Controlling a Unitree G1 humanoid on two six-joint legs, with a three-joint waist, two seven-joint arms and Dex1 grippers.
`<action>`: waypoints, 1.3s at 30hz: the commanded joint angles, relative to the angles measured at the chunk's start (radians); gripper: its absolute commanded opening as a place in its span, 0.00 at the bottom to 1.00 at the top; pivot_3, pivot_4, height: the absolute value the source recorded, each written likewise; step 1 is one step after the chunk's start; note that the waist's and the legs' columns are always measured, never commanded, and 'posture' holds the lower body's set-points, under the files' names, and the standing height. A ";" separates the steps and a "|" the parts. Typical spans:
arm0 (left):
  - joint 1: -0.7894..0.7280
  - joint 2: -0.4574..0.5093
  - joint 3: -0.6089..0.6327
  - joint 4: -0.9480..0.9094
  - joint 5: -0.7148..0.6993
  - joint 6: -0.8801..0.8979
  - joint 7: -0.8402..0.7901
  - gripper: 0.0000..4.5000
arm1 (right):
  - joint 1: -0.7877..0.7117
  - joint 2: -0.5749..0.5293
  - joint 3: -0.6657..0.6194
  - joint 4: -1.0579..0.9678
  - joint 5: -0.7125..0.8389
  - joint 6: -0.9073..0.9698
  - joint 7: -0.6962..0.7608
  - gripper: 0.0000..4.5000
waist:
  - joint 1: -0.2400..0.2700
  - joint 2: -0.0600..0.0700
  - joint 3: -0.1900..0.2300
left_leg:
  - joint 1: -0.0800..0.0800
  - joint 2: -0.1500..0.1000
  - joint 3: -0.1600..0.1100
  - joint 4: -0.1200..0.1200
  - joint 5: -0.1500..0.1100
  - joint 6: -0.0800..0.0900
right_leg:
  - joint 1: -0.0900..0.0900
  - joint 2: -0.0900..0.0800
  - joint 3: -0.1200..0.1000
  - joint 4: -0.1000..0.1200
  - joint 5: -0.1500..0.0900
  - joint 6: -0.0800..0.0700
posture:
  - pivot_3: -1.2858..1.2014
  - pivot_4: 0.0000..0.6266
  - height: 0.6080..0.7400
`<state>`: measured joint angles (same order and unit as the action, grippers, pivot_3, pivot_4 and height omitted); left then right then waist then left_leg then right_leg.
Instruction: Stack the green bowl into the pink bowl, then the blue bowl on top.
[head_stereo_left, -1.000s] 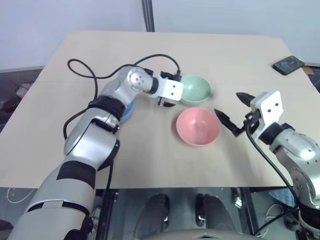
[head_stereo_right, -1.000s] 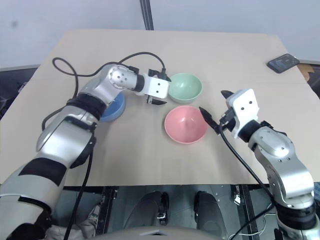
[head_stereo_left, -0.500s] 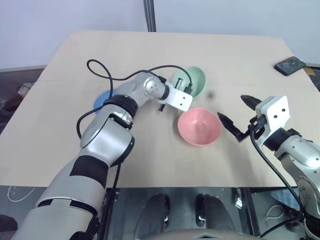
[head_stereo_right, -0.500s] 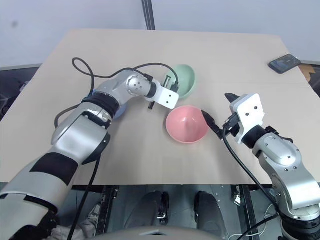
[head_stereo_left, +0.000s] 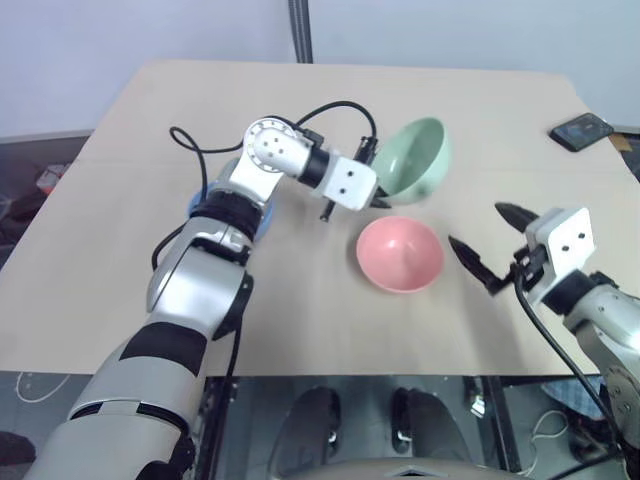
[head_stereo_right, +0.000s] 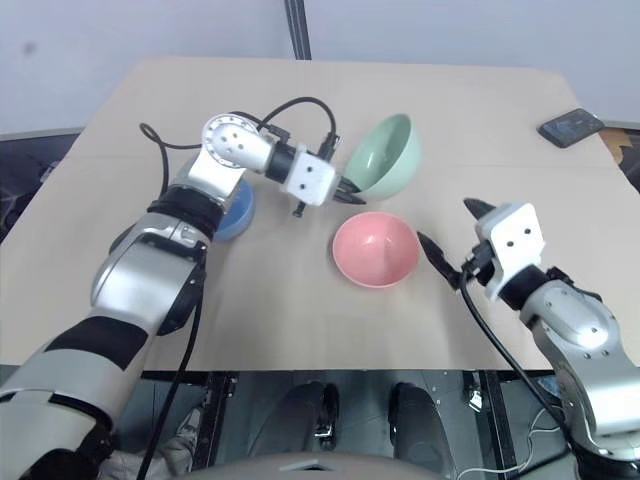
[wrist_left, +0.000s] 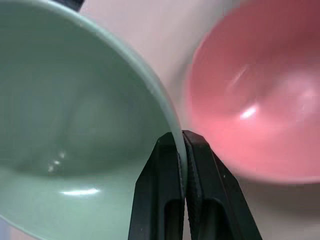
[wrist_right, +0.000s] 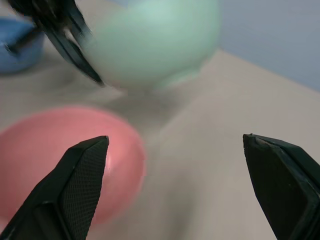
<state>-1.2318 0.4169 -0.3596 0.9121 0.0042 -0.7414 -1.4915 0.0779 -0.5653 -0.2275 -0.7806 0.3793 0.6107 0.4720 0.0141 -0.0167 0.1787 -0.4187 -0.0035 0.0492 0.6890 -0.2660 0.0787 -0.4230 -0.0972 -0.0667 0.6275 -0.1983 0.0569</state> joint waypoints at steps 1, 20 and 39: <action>0.037 0.035 0.007 -0.175 -0.122 0.042 -0.115 0.02 | 0.105 -0.028 -0.100 -0.081 0.060 -0.053 0.083 1.00 | 0.000 0.000 0.000 | 0.000 0.000 0.000 0.000 0.000 0.000 | 0.000 0.000 0.000 0.000 0.000 0.000 | 0.52 0.24 1.00; 0.008 0.120 -0.225 -0.326 -0.403 0.294 -0.100 0.96 | 0.384 -0.030 -0.347 -0.190 0.279 -0.204 0.207 1.00 | 0.005 0.001 0.000 | 0.003 0.005 -0.001 0.014 -0.005 0.008 | 0.008 0.003 0.001 0.002 0.001 0.002 | 0.52 0.24 1.00; 0.851 0.821 0.323 -1.403 -0.102 1.446 0.590 0.96 | -0.111 -0.194 -0.002 0.213 0.270 -0.240 0.464 1.00 | 0.004 0.004 0.001 | 0.004 0.007 0.000 0.013 -0.004 0.001 | 0.008 0.005 0.002 0.000 0.001 0.001 | 0.52 0.24 1.00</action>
<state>-0.4052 1.2135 -0.0800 -0.4092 -0.1510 0.6416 -0.9535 0.0049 -0.7531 -0.2569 -0.5894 0.6536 0.4069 0.8953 0.0181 -0.0131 0.1795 -0.4145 0.0032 0.0486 0.7019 -0.2702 0.0793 -0.4146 -0.0922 -0.0650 0.6270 -0.1991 0.0559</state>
